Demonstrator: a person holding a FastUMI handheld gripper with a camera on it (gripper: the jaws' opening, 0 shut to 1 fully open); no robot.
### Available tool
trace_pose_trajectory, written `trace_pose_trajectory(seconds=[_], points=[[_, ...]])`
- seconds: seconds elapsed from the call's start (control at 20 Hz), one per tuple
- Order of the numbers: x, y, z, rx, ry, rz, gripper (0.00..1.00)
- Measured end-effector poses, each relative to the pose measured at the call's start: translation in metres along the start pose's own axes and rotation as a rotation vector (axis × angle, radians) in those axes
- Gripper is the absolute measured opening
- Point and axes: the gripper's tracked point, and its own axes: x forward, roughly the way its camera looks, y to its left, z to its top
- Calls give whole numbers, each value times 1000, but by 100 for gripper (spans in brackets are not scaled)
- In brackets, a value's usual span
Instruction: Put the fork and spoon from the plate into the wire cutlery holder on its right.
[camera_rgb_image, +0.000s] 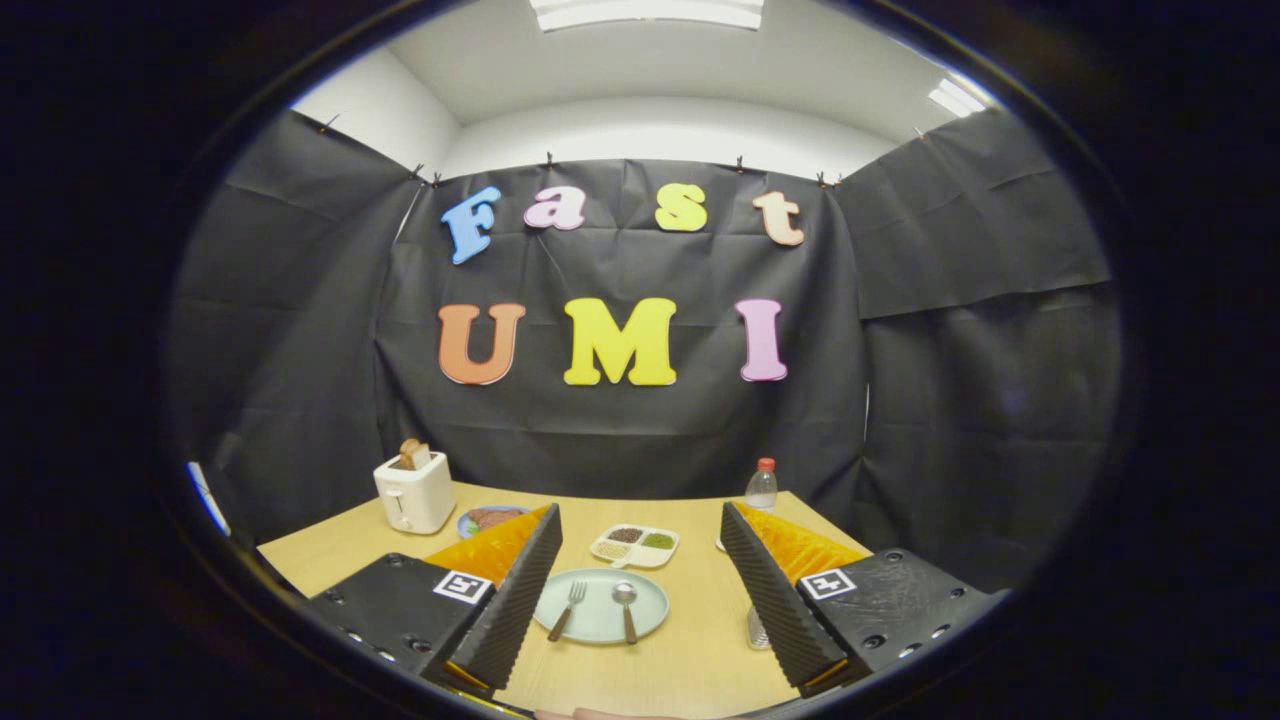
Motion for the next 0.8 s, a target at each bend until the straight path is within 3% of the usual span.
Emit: trace_pose_trajectory(seconds=[0.45,0.8], points=[[32,7,-19,-4,59,9,96],[80,2,-66,3,195,9,96]])
